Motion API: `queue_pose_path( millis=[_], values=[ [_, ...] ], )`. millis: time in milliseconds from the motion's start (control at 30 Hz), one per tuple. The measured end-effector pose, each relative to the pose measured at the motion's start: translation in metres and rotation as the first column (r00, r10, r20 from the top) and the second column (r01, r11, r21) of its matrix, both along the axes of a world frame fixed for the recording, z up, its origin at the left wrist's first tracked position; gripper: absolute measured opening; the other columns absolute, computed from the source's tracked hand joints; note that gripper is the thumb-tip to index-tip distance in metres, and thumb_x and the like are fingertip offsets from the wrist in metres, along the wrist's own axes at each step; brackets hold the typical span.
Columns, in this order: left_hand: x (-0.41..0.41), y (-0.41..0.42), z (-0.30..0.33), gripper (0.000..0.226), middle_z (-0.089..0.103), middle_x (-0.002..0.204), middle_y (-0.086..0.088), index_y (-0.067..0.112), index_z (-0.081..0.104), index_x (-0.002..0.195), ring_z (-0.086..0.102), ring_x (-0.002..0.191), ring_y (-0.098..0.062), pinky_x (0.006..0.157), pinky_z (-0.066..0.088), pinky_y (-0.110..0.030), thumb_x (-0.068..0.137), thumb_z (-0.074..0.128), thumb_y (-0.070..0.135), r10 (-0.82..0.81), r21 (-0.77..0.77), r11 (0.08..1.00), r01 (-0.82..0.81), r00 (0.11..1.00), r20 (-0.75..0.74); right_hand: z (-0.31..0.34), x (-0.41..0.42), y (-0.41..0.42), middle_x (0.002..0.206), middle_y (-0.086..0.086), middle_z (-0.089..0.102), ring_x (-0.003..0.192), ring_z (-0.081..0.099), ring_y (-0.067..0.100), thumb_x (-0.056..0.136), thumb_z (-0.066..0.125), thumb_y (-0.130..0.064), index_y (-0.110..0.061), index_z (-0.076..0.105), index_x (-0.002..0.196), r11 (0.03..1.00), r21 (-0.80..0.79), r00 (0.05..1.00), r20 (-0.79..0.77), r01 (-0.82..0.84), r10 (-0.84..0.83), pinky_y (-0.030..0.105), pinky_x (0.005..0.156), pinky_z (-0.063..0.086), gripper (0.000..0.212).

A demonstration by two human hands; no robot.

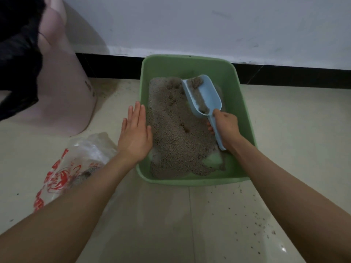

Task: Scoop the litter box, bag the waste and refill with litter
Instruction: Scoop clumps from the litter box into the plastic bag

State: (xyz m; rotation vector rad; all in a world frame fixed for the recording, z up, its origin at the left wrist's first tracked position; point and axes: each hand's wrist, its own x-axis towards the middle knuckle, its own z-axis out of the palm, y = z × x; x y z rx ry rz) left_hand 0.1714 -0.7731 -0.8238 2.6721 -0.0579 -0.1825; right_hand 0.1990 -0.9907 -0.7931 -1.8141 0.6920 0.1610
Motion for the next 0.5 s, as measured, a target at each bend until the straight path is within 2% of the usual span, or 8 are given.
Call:
queue_pose_path(
  millis=[67, 167, 267, 400, 500],
  values=[
    [-0.004, 0.014, 0.003, 0.054, -0.005, 0.158, -0.003, 0.011, 0.001, 0.148, -0.013, 0.144, -0.020, 0.118, -0.002, -0.035, 0.100, 0.023, 0.023, -0.047, -0.056, 0.997, 0.045, 0.998, -0.029, 0.008, -0.017, 0.004, 0.068, 0.009, 0.052, 0.054, 0.047, 0.014, 0.095, 0.046, -0.021, -0.003, 0.056, 0.081, 0.998, -0.024, 0.998, -0.012, -0.058, 0.058, 0.019, 0.046, 0.042, 0.025],
    [-0.020, 0.048, 0.007, 0.049, 0.009, 0.157, -0.006, 0.010, 0.016, 0.147, -0.003, 0.145, -0.021, 0.119, 0.004, -0.035, 0.100, 0.026, 0.020, -0.101, -0.088, 0.991, 0.098, 0.994, -0.036, 0.021, -0.042, 0.018, 0.064, 0.011, 0.049, 0.049, 0.044, 0.015, 0.093, 0.046, -0.015, -0.004, 0.054, 0.082, 0.990, -0.003, 0.989, 0.019, -0.144, 0.144, 0.018, 0.039, 0.038, 0.018],
    [-0.042, 0.092, 0.015, 0.046, 0.023, 0.154, -0.010, 0.006, 0.030, 0.143, 0.012, 0.145, -0.022, 0.115, 0.012, -0.029, 0.097, 0.036, 0.013, -0.023, -0.058, 0.998, 0.019, 0.998, -0.061, 0.034, -0.065, 0.045, 0.057, 0.010, 0.052, 0.044, 0.043, 0.017, 0.090, 0.047, -0.011, -0.001, 0.057, 0.076, 0.977, 0.064, 0.979, 0.027, -0.203, 0.202, 0.021, 0.040, 0.036, 0.020],
    [-0.070, 0.151, 0.024, 0.051, 0.025, 0.152, -0.012, 0.007, 0.029, 0.143, 0.021, 0.142, -0.024, 0.110, 0.023, -0.032, 0.094, 0.043, 0.012, 0.080, 0.052, 0.996, -0.073, 0.988, -0.133, 0.045, -0.092, 0.088, 0.046, 0.002, 0.052, 0.043, 0.044, 0.018, 0.090, 0.048, -0.009, -0.008, 0.059, 0.063, 0.937, 0.144, 0.947, 0.012, -0.319, 0.320, 0.024, 0.044, 0.038, 0.029],
    [-0.093, 0.183, 0.021, 0.060, 0.027, 0.149, -0.021, 0.003, 0.021, 0.145, 0.027, 0.138, -0.032, 0.107, 0.026, -0.032, 0.093, 0.048, 0.016, 0.164, 0.091, 0.986, -0.143, 0.938, -0.305, 0.047, -0.110, 0.112, 0.049, 0.002, 0.053, 0.042, 0.045, 0.016, 0.090, 0.048, -0.010, -0.007, 0.060, 0.063, 0.887, 0.137, 0.893, -0.031, -0.441, 0.449, 0.023, 0.043, 0.039, 0.030]
  ],
)
